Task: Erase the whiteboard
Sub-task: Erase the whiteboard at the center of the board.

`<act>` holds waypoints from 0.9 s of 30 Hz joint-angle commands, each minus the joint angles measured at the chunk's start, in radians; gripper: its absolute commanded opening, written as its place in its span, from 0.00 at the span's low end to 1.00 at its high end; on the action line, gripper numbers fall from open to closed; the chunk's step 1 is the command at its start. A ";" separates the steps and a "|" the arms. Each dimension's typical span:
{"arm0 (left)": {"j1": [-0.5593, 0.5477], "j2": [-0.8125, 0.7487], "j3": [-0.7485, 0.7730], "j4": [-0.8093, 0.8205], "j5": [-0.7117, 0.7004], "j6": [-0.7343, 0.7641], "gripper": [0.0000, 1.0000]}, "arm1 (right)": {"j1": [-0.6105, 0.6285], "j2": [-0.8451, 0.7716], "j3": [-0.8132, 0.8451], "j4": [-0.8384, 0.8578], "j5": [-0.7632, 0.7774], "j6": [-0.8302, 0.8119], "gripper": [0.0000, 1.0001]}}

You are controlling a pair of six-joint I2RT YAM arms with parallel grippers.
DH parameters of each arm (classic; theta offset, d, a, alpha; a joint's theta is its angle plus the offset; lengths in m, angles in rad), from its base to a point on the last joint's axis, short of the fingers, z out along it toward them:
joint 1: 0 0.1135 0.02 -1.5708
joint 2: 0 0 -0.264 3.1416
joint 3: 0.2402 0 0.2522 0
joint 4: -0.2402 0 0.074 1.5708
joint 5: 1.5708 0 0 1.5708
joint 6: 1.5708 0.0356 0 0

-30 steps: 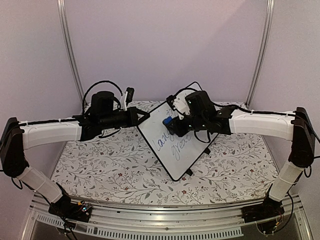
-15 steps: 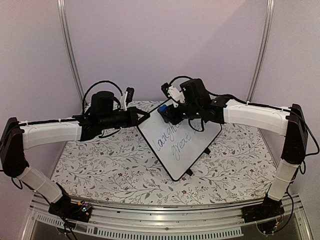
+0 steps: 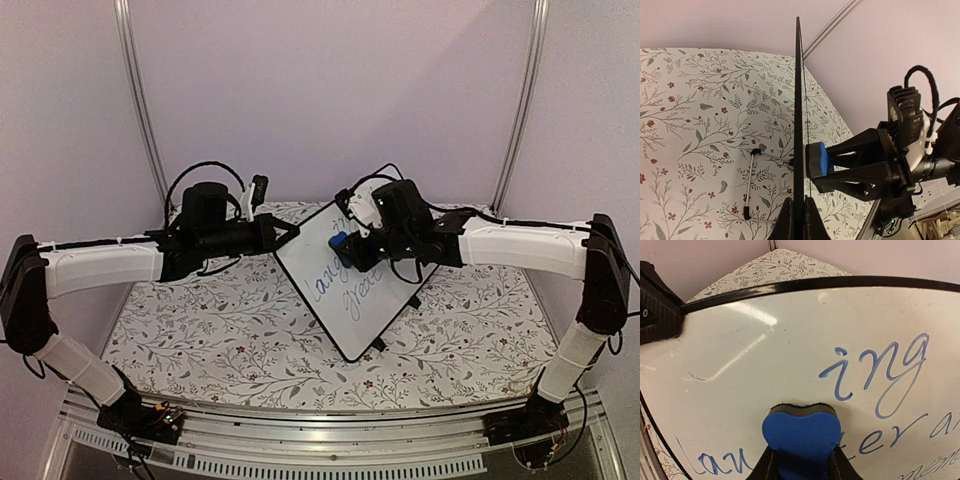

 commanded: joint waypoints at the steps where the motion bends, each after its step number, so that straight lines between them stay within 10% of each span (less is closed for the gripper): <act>1: -0.032 -0.010 -0.018 0.017 0.154 0.021 0.00 | -0.006 -0.036 -0.083 -0.046 0.026 0.017 0.18; 27: -0.031 -0.016 -0.019 0.021 0.156 0.019 0.00 | -0.025 0.020 -0.002 -0.043 -0.017 0.009 0.18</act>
